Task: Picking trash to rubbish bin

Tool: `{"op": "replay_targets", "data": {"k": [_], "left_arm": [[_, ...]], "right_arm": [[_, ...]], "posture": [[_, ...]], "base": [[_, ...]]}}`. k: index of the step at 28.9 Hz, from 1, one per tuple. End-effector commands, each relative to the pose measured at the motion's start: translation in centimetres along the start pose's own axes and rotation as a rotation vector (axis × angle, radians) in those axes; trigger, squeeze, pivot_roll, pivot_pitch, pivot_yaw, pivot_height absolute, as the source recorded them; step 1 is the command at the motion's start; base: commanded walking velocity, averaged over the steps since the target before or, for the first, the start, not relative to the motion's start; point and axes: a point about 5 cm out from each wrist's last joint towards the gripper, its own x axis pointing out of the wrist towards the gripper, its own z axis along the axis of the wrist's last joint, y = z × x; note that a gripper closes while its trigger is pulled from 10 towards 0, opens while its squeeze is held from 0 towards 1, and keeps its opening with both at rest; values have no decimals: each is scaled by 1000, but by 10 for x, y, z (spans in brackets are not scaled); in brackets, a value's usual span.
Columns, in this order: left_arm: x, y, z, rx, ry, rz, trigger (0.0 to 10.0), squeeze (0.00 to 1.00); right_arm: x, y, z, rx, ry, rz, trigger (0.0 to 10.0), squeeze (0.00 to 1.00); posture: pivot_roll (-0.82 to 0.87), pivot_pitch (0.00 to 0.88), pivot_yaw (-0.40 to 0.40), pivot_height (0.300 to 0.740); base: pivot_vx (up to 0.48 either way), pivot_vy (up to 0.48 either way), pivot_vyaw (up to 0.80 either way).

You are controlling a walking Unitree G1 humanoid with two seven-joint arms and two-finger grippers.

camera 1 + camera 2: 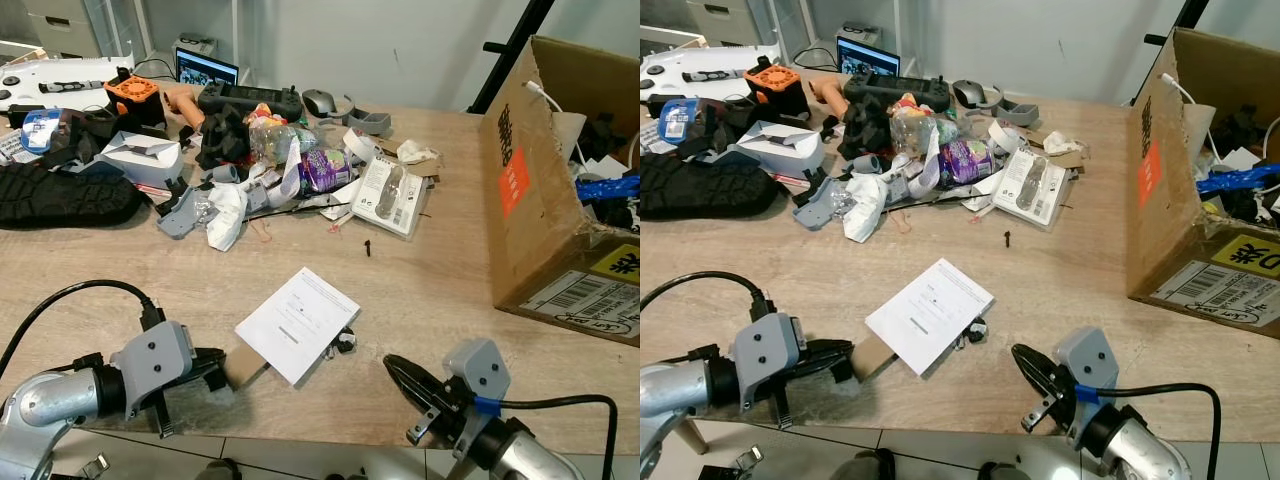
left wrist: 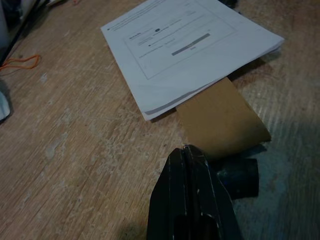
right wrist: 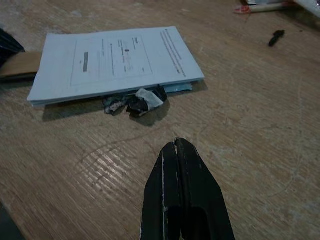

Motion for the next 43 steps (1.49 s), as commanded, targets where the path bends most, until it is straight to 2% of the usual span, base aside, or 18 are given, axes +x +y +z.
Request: {"op": "replay_targets", "data": {"k": [1, 3, 6, 9, 13, 17, 24, 26, 27, 28, 29, 32, 33, 35, 36, 37, 38, 43], "left_arm": [[-3, -7, -10, -7, 66, -59, 10000, 0], [-2, -6, -8, -11, 59, -65, 10000, 0], [8, -8, -1, -28, 8, -82, 10000, 0], [29, -11, 15, -58, -94, -89, 10000, 0], [50, -12, 27, -67, -169, -89, 10000, 0], [78, -18, 46, -84, -270, -109, 10000, 0], [100, -23, 64, -94, -352, -127, 10000, 0], [100, -23, 64, -94, -352, -127, 10000, 0], [103, -19, 70, -95, -380, -90, 10000, 0], [105, 1, 80, -118, -445, 76, 10000, 0], [105, 1, 80, -118, -445, 76, 10000, 0], [96, 35, 87, -149, -509, 319, 10000, 0], [93, 47, 87, -163, -502, 405, 10000, 0], [88, 61, 82, -173, -453, 504, 10000, 0], [88, 61, 82, -173, -453, 504, 10000, 0], [86, 66, 76, -163, -399, 535, 10000, 0], [81, 70, 62, -155, -302, 549, 10000, 0], [77, 69, 52, -161, -245, 539, 10000, 0]], "right_arm": [[-3, 3, -2, 12, 16, 4, 10000, 0], [-1, 3, -1, 14, 15, 4, 10000, 0], [2, 4, -1, 16, 11, 6, 10000, 0], [0, 2, 0, 17, 9, 3, 10000, 0], [-2, 0, 2, 12, 10, 3, 10000, 0], [-4, -3, 7, 7, 5, -3, 10000, 0], [-3, -4, 12, 3, -5, -5, 10000, 0], [-3, -4, 12, 3, -5, -5, 10000, 0], [-1, -4, 13, 4, -15, -5, 10000, 0], [3, -4, 17, 12, -51, -12, 10000, 0], [3, -4, 17, 12, -51, -12, 10000, 0], [11, -4, 22, 30, -94, -7, 10000, 0], [15, -3, 24, 44, -105, 8, 10000, 0], [22, -1, 25, 61, -120, 39, 10000, 0], [22, -1, 25, 61, -120, 39, 10000, 0], [27, 1, 25, 68, -125, 67, 10000, 976], [38, 4, 25, 58, -121, 127, 10000, 1000], [49, 5, 21, 27, -77, 181, 10000, 1000]], "posture": [[41, 229, -42, 740], [43, 231, -43, 740], [42, 233, -42, 740], [39, 237, -45, 740], [39, 237, -45, 740], [29, 230, -39, 740], [24, 227, -39, 740], [24, 227, -39, 740], [20, 223, -39, 740], [20, 223, -39, 740], [20, 223, -39, 740], [19, 223, -39, 740], [27, 223, -42, 740], [31, 223, -41, 740], [31, 223, -41, 740], [32, 223, -41, 740], [31, 223, -38, 740], [36, 227, -45, 740]], "base": [[0, 0, 0], [0, 0, 0], [0, 0, 0], [0, 0, 0], [0, 0, 0], [0, 0, 0], [0, 0, 0], [0, 0, 0], [0, 0, 0], [0, 0, 0], [0, 0, 0], [0, 0, 0], [0, 0, 0], [0, 0, 0], [0, 0, 0], [0, 0, 0], [0, 0, 0], [0, 0, 0]]}}
